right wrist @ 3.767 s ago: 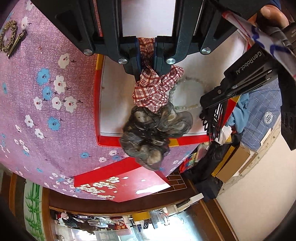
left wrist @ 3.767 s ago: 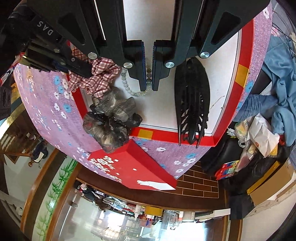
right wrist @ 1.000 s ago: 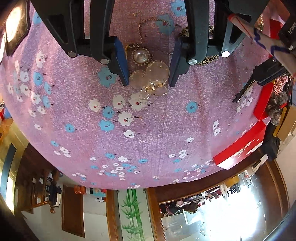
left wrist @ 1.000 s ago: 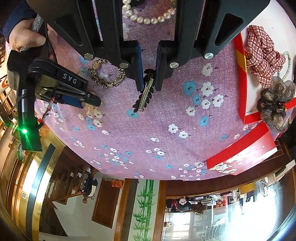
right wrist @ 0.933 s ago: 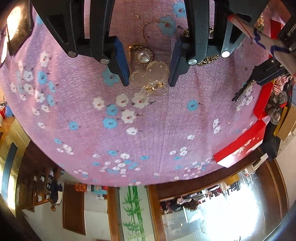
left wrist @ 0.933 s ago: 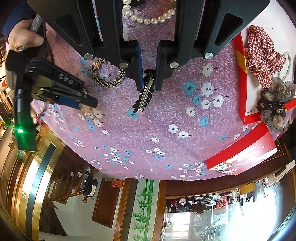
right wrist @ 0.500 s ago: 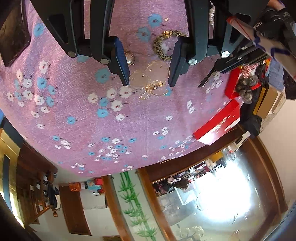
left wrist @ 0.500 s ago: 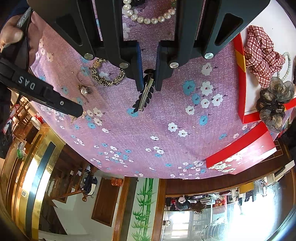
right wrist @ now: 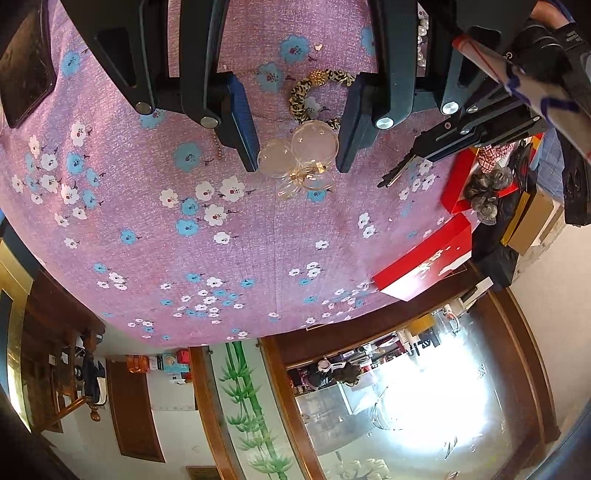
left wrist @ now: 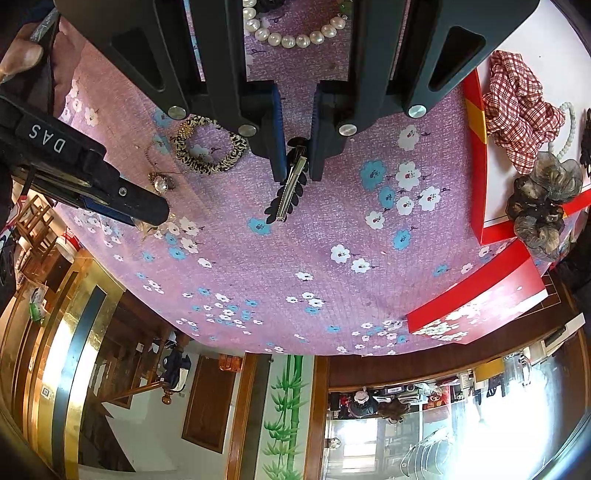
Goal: Organize jewelry
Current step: 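Grasp the black barrette with the left gripper while the right grasps the clear flower earrings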
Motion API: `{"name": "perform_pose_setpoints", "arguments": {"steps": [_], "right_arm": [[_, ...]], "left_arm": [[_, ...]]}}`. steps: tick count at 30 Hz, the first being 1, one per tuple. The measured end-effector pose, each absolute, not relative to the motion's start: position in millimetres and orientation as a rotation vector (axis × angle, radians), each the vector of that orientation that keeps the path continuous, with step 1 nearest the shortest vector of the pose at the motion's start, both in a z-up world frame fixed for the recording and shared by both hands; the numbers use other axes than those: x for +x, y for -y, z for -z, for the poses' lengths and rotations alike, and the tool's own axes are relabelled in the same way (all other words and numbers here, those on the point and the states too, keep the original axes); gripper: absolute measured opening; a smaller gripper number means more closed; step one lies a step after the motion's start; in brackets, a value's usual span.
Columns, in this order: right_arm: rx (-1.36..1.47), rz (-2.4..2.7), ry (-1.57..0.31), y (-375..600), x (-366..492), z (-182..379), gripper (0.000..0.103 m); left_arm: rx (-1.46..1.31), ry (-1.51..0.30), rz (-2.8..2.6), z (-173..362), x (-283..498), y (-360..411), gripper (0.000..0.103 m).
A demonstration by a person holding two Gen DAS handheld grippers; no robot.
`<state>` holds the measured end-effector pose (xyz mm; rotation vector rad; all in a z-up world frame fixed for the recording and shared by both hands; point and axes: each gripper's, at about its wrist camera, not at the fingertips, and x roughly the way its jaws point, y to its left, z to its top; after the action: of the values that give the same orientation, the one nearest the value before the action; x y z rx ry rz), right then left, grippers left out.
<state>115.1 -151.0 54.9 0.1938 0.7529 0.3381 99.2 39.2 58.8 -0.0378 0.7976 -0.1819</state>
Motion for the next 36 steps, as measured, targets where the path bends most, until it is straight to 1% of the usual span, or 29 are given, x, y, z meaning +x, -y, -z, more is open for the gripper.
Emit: {"name": "perform_pose_setpoints", "arguments": {"steps": [36], "right_arm": [[0.137,-0.342,-0.721,140,107,-58,0.045]], "left_arm": [[0.013,-0.756,0.132,-65,94,-37,0.012]]}}
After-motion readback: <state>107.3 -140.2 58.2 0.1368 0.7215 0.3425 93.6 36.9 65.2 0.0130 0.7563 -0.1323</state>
